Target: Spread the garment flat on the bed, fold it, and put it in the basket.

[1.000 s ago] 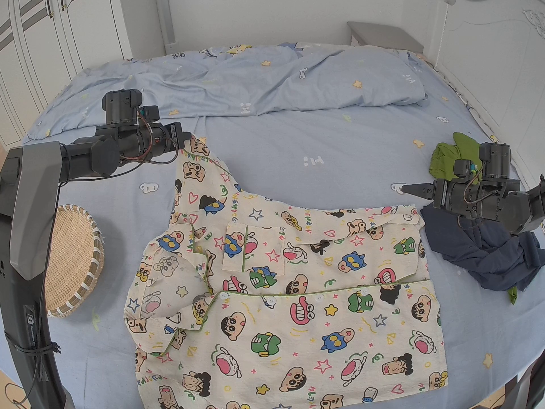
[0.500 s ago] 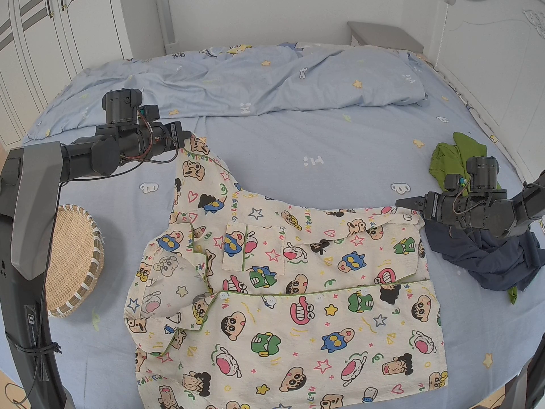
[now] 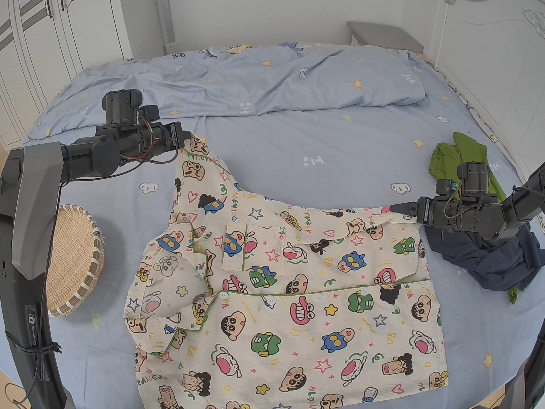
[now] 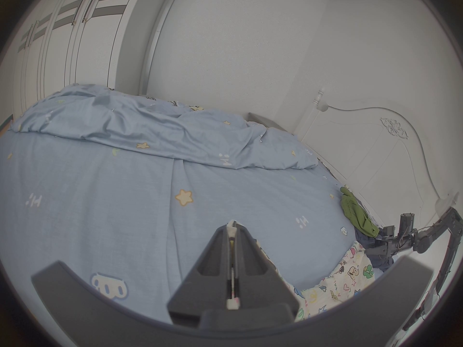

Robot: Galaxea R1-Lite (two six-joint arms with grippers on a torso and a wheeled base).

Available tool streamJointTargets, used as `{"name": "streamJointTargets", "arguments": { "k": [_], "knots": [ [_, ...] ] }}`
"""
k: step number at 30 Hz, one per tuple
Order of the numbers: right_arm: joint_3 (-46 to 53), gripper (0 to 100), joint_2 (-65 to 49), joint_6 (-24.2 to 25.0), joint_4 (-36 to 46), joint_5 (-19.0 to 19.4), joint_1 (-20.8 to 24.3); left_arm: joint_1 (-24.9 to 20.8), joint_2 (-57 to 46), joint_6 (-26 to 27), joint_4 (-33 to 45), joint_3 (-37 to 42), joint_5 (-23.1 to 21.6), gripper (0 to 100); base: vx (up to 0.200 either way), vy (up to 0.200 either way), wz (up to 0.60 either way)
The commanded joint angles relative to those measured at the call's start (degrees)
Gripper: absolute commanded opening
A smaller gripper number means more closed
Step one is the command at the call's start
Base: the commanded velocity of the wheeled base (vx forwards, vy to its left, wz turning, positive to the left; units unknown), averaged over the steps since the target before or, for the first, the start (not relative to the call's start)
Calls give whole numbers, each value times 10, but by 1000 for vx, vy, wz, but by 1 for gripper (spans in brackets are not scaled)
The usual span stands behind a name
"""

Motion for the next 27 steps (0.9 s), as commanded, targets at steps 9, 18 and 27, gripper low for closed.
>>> {"name": "streamJointTargets", "arguments": {
  "k": [9,18,27],
  "knots": [
    [-14,0,15,0,-34,-2,-1,0,-5,1,-1,3,0,0,0,0,0],
    [-50,0,22,44,-45,-24,-9,3,-2,2,-2,-5,1,0,0,0,0],
    [-69,0,40,64,-48,-33,-26,11,0,1,-2,-16,4,0,0,0,0]
  ]
}}
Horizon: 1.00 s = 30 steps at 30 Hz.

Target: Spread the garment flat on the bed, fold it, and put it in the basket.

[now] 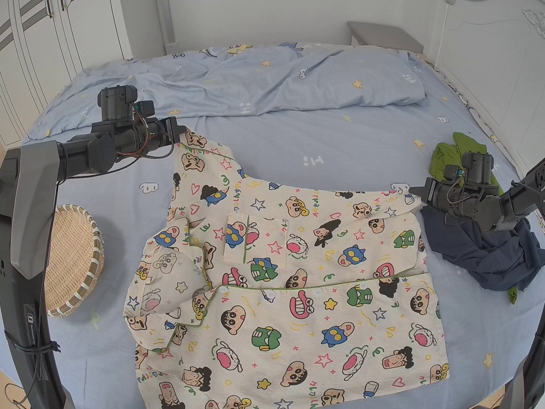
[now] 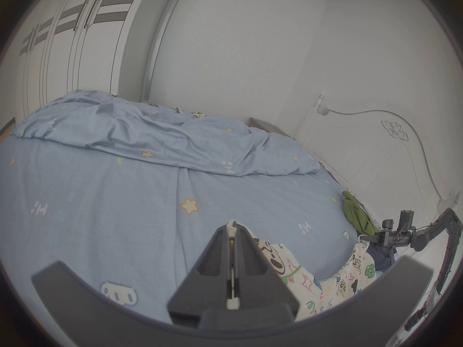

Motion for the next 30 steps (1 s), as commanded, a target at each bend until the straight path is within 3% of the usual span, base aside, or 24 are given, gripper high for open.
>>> {"name": "streamJointTargets", "arguments": {
  "k": [1,2,16,22,30],
  "knots": [
    [-3,0,6,0,2,-1,0,2,1,0,0,-3,1,0,0,0,0],
    [-3,100,6,1,2,-1,0,2,1,0,0,-3,1,0,0,0,0],
    [20,100,-45,2,-4,1,-14,6,1,0,1,-3,2,0,0,0,0],
    [138,100,-151,31,2,12,-3,13,1,0,1,-3,2,0,0,0,0],
    [292,100,-214,34,-18,108,0,13,1,0,2,-3,2,0,0,0,0]
  ]
}}
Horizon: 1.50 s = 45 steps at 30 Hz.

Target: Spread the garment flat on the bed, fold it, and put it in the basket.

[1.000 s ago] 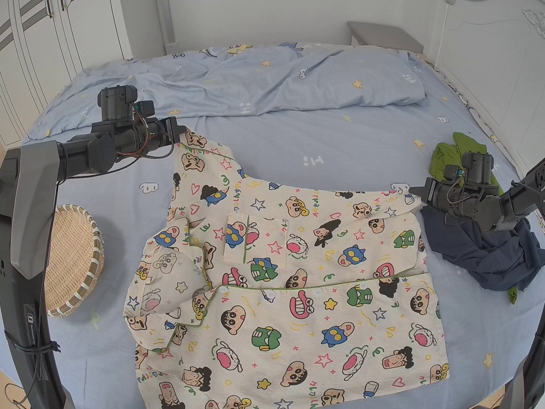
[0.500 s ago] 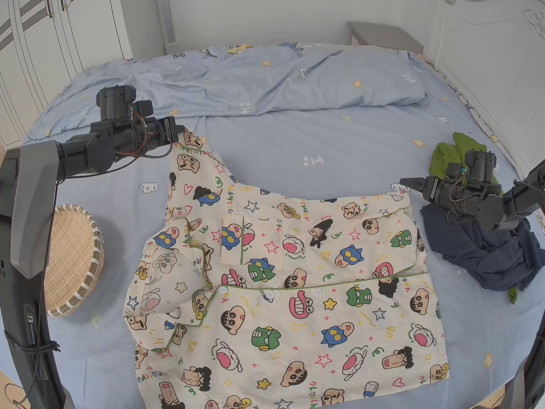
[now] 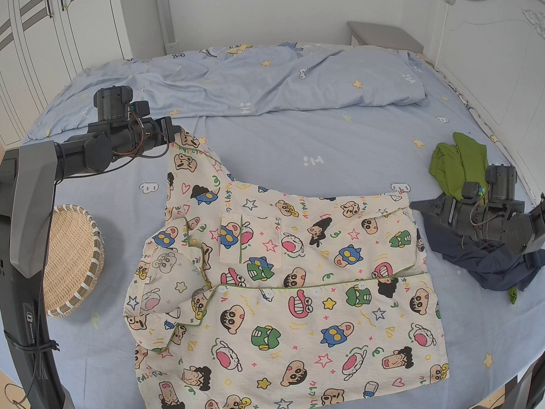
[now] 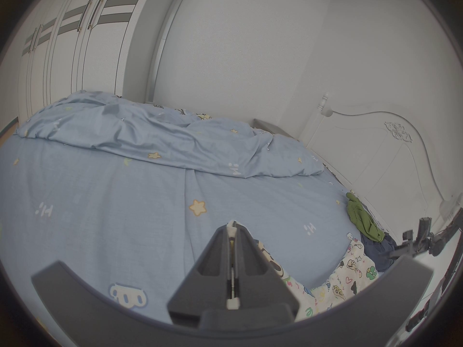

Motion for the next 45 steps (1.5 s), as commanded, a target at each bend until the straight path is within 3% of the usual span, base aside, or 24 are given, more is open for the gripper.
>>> {"name": "streamJointTargets", "arguments": {
  "k": [1,9,15,36,45],
  "knots": [
    [94,100,-65,6,-21,51,4,1,0,0,1,0,0,0,0,0,0],
    [101,100,-54,3,-24,66,5,1,-4,0,1,0,2,0,0,0,0],
    [56,100,30,6,-102,67,-4,1,-4,0,1,1,3,0,0,0,0],
    [-14,100,133,15,-144,72,9,-4,-2,0,2,2,3,0,0,0,0],
    [6,100,133,80,-211,80,16,-4,-3,0,2,2,3,0,0,0,0]
  ]
}}
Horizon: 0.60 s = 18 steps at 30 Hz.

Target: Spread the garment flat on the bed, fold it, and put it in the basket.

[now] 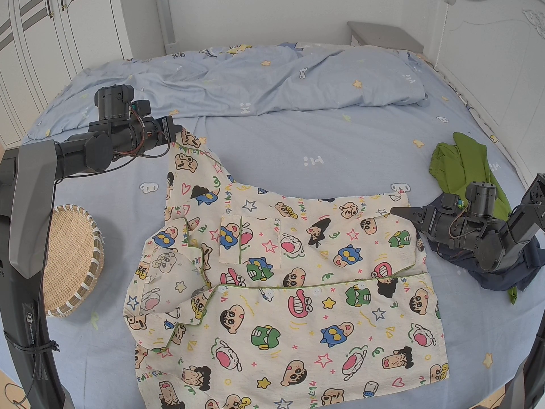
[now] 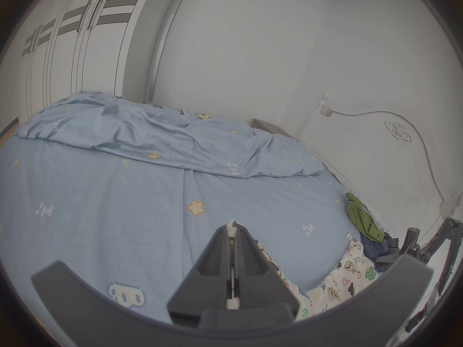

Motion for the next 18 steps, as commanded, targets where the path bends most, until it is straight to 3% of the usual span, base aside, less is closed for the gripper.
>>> {"name": "streamJointTargets", "arguments": {
  "k": [1,18],
  "knots": [
    [14,100,-6,16,-18,12,-2,0,0,0,0,0,0,0,0,0,0],
    [65,100,-80,55,-3,83,-12,0,0,0,0,-1,0,0,0,0,0]
  ]
}}
